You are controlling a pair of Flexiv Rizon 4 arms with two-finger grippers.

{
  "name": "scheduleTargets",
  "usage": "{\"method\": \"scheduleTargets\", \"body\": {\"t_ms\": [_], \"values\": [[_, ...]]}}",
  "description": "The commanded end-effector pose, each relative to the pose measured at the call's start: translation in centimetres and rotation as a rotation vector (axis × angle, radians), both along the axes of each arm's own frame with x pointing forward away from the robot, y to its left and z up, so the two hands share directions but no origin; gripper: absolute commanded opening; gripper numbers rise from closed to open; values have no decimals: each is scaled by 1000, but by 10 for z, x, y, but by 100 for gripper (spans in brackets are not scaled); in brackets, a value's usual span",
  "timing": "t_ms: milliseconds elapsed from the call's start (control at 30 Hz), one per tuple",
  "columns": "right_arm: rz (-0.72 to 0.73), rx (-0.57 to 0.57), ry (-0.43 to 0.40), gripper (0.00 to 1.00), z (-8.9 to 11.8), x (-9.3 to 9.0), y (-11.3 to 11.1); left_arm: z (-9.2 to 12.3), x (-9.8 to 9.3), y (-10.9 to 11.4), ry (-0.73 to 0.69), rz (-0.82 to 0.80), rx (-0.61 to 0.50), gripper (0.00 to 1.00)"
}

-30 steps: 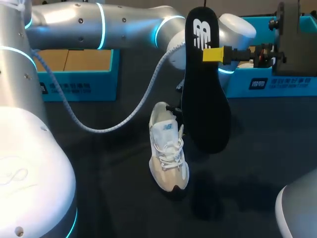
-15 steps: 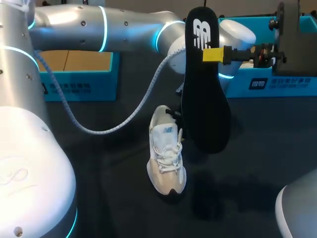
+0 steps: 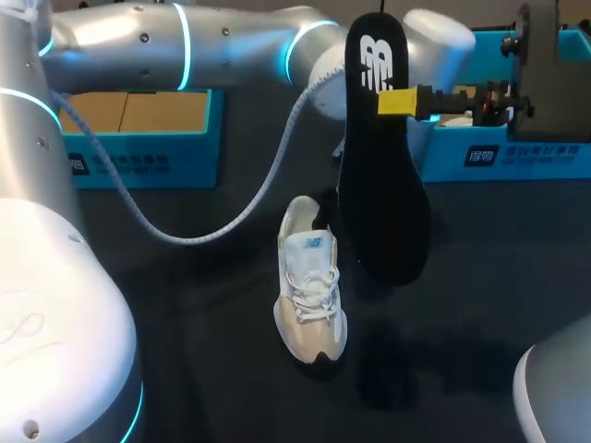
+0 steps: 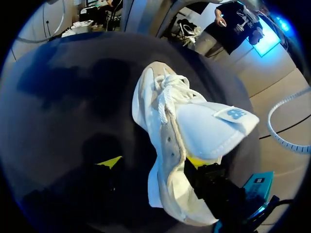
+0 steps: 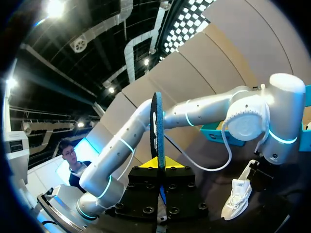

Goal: Take the shoe out of the shoebox, open the shoe tongue, remove and reinsert the insole, then place the shoe into the shoebox

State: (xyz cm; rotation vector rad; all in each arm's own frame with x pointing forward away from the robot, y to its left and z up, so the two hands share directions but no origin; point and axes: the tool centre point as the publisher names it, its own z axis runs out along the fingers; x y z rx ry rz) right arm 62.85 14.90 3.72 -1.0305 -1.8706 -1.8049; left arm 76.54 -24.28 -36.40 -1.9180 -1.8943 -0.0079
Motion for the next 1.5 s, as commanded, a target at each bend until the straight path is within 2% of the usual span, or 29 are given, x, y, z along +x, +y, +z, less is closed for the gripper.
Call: {"method": "scheduleTargets", "body": {"t_ms": [33, 467, 667, 967, 1500], "values": [[-17, 4, -3, 0, 1, -9, 5, 25, 0, 5, -12, 10, -74, 100], [-17, 4, -3, 0, 1, -9, 5, 74, 10, -6, -18, 72, -279, 100], [-17, 4, -3, 0, 1, -9, 5, 97, 18, -1, -9, 81, -412, 100], [-17, 4, -3, 0, 1, -9, 5, 126, 23, 4, -9, 95, -555, 100], [-17, 4, -3, 0, 1, -9, 5, 178, 19, 20, -27, 113, -820, 100]]}}
